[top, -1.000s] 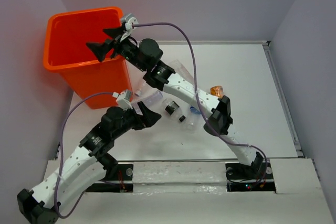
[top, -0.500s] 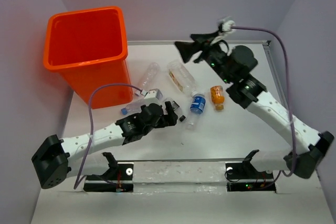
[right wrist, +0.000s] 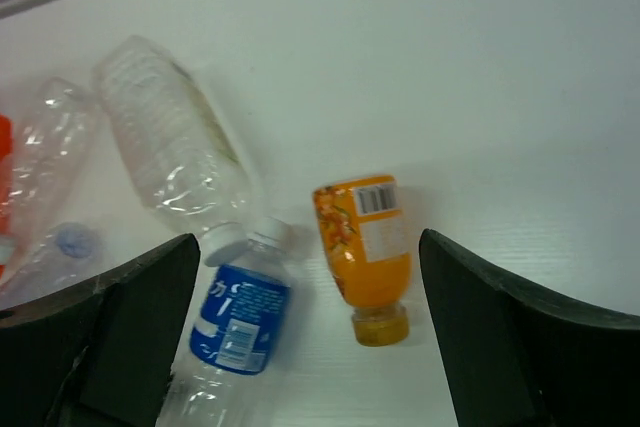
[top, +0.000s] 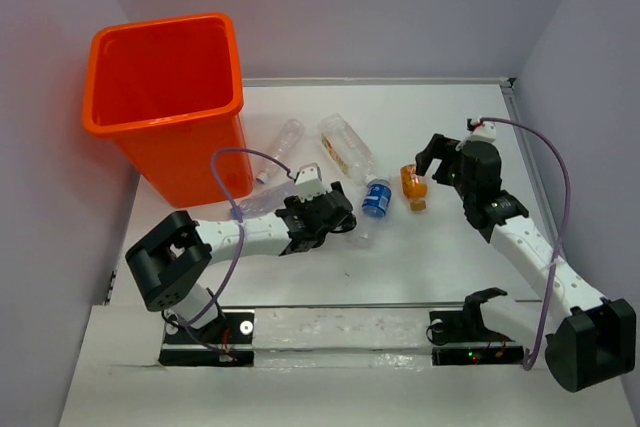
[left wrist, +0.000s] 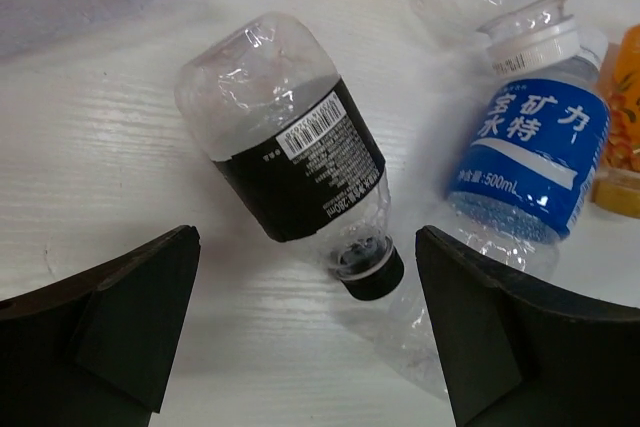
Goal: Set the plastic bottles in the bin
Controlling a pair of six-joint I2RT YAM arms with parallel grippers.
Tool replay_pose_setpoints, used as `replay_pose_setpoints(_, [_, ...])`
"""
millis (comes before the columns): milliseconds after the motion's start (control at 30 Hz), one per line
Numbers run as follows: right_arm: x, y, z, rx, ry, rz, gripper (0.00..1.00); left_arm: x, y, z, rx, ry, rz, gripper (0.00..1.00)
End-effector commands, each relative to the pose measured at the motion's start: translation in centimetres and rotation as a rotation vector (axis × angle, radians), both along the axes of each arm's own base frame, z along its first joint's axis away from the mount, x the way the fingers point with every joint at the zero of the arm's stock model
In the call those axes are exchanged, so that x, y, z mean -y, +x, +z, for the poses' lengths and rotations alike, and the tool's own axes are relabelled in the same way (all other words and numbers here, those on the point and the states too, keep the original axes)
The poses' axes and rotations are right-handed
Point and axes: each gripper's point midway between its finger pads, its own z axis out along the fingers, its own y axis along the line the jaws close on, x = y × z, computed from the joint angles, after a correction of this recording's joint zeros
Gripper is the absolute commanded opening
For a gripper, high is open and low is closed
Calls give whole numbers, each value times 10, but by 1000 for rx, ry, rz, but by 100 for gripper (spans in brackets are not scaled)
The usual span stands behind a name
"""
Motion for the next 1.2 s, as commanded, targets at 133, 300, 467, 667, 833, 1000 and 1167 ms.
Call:
replay_pose_setpoints(133, [13,14,-57,-176,-7,-34,98,-24,45,0,33,-4,188,99])
replay_pose_setpoints(300, [19,22,-75,-236,-24,-47,99,-11,65,-5,48,-22,129,99])
replay_pose_setpoints(467, [14,31,-99,-317,-1,-10,99,-13,70,-19,36,23,133,94])
replay_pose_setpoints(667, [0,52,-129,-397,5,41,95,-12,65,-22,26,15,110,75])
replay_pose_setpoints(833, [-3,63,-149,-442,-5,47,87,-13,55,1,57,-7,74,62])
replay_pose_setpoints(1000, [12,62,-136,-391,-26,-36,61,-7,37,61,140,-33,-25,60])
replay_pose_setpoints(1167, [27,52,-102,-305,-36,-103,58,-23,39,156,310,-95,-19,59])
